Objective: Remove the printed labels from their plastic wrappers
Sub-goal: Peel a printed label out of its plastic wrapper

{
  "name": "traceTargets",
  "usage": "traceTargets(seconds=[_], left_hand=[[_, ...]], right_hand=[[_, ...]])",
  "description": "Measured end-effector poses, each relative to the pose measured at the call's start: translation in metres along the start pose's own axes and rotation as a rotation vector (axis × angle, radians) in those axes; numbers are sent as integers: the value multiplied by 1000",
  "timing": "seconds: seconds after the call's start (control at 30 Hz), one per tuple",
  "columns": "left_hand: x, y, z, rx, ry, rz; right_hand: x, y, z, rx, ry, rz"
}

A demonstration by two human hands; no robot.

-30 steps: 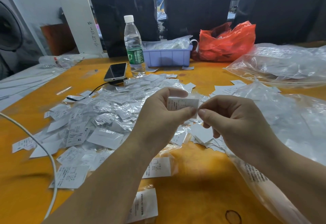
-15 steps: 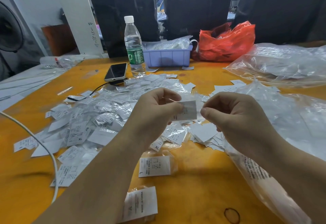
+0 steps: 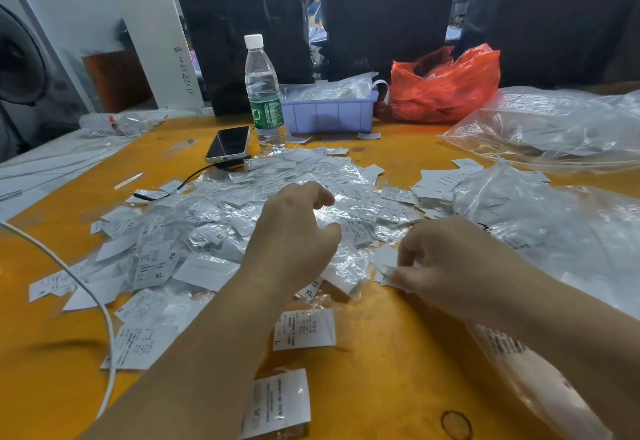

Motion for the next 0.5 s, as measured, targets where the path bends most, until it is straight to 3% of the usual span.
traceTargets(seconds=[0.17, 0.23, 0.33, 0.5], left_hand=[[-4, -3, 5, -111, -56, -109], [-7, -5, 10, -168, -114, -191], [-12, -7, 18, -258, -171, -306], [-9, -4, 20, -375, -121, -263]], right_hand=[[3, 1, 0, 162, 32, 98], [4, 4, -1, 345, 72, 198], [5, 8, -2, 607, 87, 219], [5, 7, -1, 569, 114, 255]])
Point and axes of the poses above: each hand's wrist, its own x-axis towards the middle knuckle, its own y-axis out of the back of the hand, z = x × y, the point moved 2 cm from there along x, towards the middle knuckle, and after that the axes turned 11 degrees about z, right-handed, at the moved point
